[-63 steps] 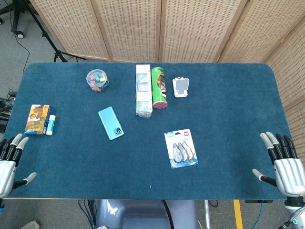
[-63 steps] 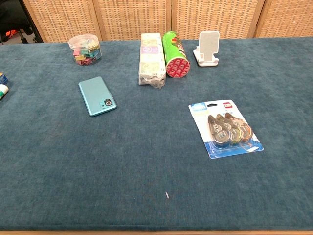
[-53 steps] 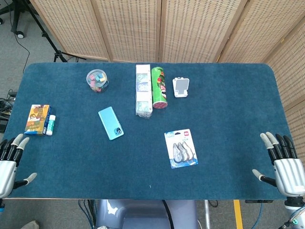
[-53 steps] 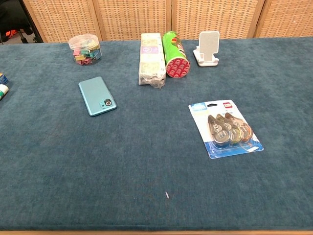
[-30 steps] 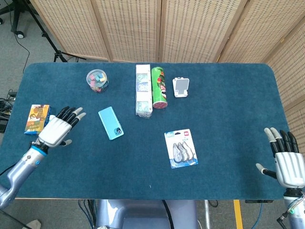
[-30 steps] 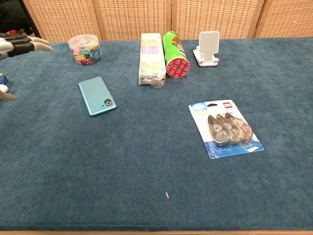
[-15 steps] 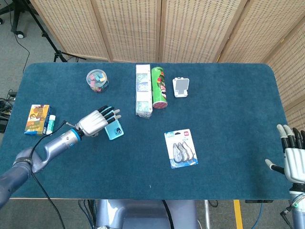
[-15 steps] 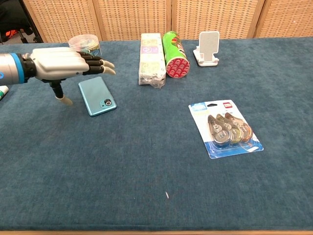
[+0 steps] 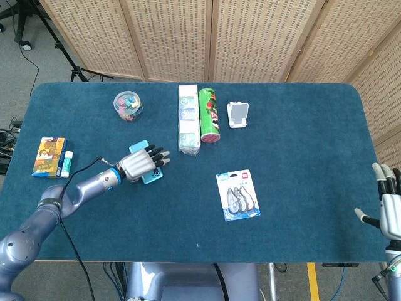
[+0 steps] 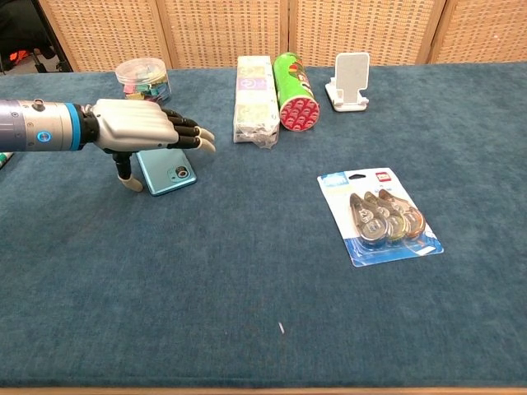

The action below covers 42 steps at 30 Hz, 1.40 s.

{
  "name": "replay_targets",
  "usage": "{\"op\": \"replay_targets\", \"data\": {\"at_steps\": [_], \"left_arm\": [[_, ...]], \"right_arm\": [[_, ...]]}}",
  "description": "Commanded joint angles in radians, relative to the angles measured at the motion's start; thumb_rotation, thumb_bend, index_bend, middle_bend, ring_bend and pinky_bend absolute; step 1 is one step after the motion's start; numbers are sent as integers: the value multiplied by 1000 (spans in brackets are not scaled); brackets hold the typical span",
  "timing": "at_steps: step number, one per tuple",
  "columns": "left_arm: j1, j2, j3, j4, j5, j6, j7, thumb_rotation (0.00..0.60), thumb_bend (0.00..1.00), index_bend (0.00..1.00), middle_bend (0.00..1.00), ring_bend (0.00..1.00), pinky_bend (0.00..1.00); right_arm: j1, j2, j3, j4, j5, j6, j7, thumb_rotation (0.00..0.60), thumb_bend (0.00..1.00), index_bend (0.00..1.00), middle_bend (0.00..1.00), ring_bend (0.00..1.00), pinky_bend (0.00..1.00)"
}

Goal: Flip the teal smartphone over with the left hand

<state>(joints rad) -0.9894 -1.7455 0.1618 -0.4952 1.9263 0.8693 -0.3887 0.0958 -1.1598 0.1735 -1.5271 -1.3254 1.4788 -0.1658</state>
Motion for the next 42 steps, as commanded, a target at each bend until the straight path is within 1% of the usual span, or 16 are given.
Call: {"op": "replay_targets", "data": {"at_steps": [1, 4, 5, 7, 9, 11, 13, 18, 20, 25, 29, 33, 38, 42], "left_arm": [[-11, -12, 13, 14, -4, -17, -2, 600, 230, 80, 3, 12, 149], [-19, -21, 25, 19, -10, -27, -11, 600, 333, 134, 52, 62, 192], [-21, -24, 30, 19, -10, -26, -14, 600, 380, 175, 86, 93, 223], [-22, -26, 39, 19, -9, -22, -15, 600, 472, 262, 167, 156, 290], [-21, -28, 44, 22, -12, -13, -12, 600, 580, 353, 279, 225, 353], [-16, -27, 49, 25, -19, -9, -5, 600, 646, 406, 321, 245, 378], [-11, -23, 55, 24, -22, -9, 2, 600, 684, 450, 326, 249, 394], [9, -1, 72, 8, -27, 11, 14, 600, 720, 502, 346, 269, 406], [18, 17, 79, -8, -26, 36, 26, 600, 727, 515, 356, 279, 406], [32, 74, 100, -45, -10, 97, 95, 600, 733, 548, 386, 305, 413], [52, 114, 99, -90, -25, 125, 118, 600, 730, 576, 409, 326, 426], [66, 145, 100, -118, -32, 154, 144, 600, 724, 578, 411, 328, 426], [57, 188, 121, -154, -3, 187, 188, 600, 735, 586, 418, 328, 426], [27, 249, 138, -225, 22, 182, 232, 600, 738, 604, 433, 328, 425]], "right_arm": [[0, 1, 1, 1, 3, -3, 3, 600, 0, 0, 0, 0, 0], [0, 3, 0, 1, 3, -5, 6, 600, 0, 0, 0, 0, 0], [1, 4, 0, 1, 3, -5, 7, 600, 0, 0, 0, 0, 0], [0, 5, -1, 0, 4, -5, 8, 600, 0, 0, 0, 0, 0], [-1, 6, -2, -1, 3, -4, 10, 600, 0, 0, 0, 0, 0], [-2, 7, -3, -2, 2, -3, 10, 600, 0, 0, 0, 0, 0], [-2, 8, -5, -4, 0, -4, 10, 600, 0, 0, 0, 0, 0], [-2, 8, -8, -8, -5, -4, 8, 600, 0, 0, 0, 0, 0], [-1, 8, -10, -10, -6, -5, 7, 600, 0, 0, 0, 0, 0], [0, 9, -13, -17, -7, -8, 5, 600, 0, 0, 0, 0, 0], [0, 11, -15, -21, -9, -9, 5, 600, 0, 0, 0, 0, 0], [-1, 13, -18, -28, -13, -8, 5, 600, 0, 0, 0, 0, 0], [-2, 17, -20, -35, -15, -9, 6, 600, 0, 0, 0, 0, 0], [-2, 20, -19, -39, -7, -13, 9, 600, 0, 0, 0, 0, 0]]}}
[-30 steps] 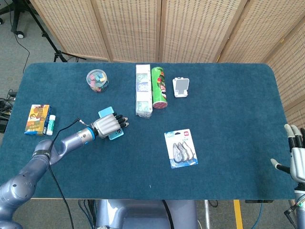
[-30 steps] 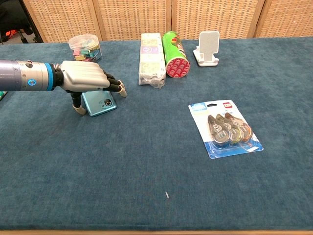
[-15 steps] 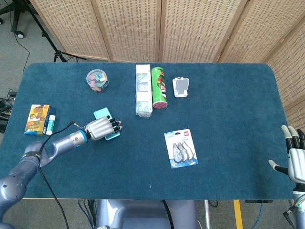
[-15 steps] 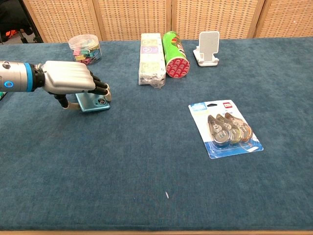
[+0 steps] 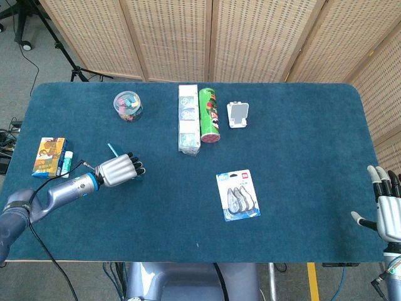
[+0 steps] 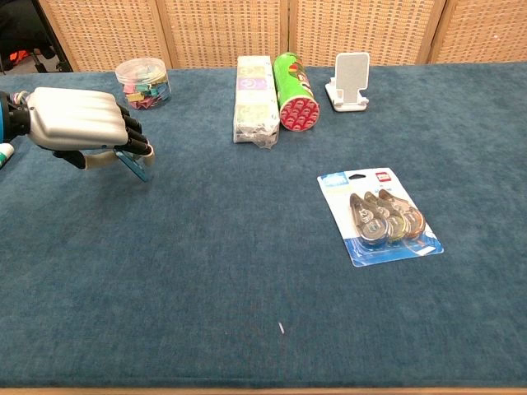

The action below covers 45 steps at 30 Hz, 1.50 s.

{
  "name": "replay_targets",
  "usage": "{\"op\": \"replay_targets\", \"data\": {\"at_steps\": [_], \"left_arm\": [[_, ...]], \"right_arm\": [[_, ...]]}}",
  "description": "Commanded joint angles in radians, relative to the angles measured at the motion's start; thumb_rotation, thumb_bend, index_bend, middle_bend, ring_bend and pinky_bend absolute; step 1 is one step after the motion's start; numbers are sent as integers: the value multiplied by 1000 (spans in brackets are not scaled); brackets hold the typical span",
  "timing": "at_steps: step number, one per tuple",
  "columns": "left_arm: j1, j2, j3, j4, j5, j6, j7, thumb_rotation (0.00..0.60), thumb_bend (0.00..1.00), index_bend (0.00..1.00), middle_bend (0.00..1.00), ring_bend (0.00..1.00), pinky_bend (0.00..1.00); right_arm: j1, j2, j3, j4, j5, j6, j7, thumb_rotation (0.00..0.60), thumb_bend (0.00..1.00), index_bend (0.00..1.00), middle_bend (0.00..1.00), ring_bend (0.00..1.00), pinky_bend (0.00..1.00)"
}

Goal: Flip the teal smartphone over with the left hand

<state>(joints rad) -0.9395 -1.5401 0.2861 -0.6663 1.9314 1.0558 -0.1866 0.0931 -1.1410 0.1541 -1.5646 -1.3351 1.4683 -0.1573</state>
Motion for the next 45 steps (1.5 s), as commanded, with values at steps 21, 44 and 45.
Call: {"op": "replay_targets", "data": {"at_steps": [21, 44, 45], "left_arm": [[-80, -8, -70, -126, -85, -224, 222, 600, 319, 0, 0, 0, 22], [235, 287, -245, -667, -424, 127, 182, 600, 0, 0, 0, 0, 0], [282, 318, -238, -722, -458, 157, 185, 600, 0, 0, 0, 0, 0]], "right_arm": [[10, 8, -3, -9, 31, -42, -2, 600, 0, 0, 0, 0, 0], [11, 24, -15, -40, -5, -36, 23, 600, 0, 0, 0, 0, 0], [10, 26, -16, -43, -10, -33, 29, 600, 0, 0, 0, 0, 0]]}}
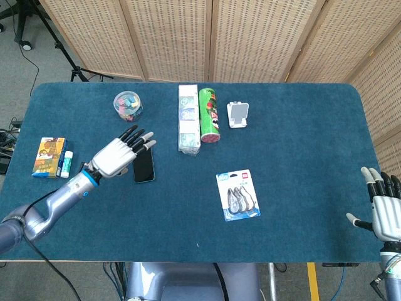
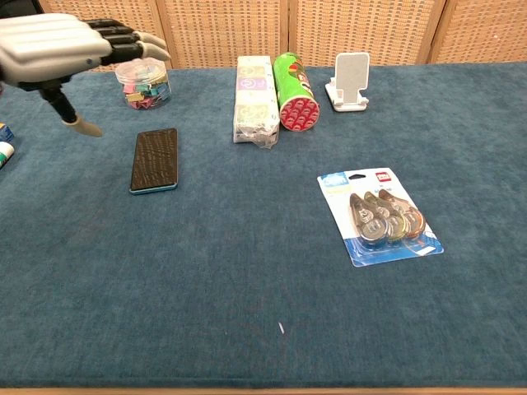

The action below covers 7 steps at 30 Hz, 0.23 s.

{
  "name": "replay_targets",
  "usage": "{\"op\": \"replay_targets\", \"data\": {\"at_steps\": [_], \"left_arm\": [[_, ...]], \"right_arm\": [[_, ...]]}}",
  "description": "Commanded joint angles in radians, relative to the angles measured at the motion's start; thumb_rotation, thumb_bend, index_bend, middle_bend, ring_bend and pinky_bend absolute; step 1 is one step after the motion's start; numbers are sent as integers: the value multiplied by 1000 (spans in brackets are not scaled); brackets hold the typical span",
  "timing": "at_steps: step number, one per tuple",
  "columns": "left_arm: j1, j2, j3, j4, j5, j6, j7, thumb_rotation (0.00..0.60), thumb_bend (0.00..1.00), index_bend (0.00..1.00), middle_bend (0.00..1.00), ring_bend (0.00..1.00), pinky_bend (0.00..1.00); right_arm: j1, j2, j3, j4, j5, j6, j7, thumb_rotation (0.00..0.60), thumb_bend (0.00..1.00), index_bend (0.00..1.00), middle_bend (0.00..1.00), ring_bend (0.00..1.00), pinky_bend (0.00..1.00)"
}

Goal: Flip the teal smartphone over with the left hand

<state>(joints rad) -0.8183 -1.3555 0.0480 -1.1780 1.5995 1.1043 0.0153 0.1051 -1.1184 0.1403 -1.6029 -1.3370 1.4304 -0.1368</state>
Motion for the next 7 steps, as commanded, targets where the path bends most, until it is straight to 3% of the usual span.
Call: {"op": "replay_targets", "data": {"at_steps": [1, 7], "left_arm": [[188, 151, 4, -245, -146, 128, -4, 600, 0, 0, 0, 0, 0], [385, 252, 38, -488, -288, 265, 50, 600, 0, 0, 0, 0, 0]], "right_arm": [[-3, 4, -4, -6, -11, 7, 12, 600, 0, 0, 0, 0, 0], [-10, 18, -14, -18, -41, 21, 41, 600, 0, 0, 0, 0, 0]]}}
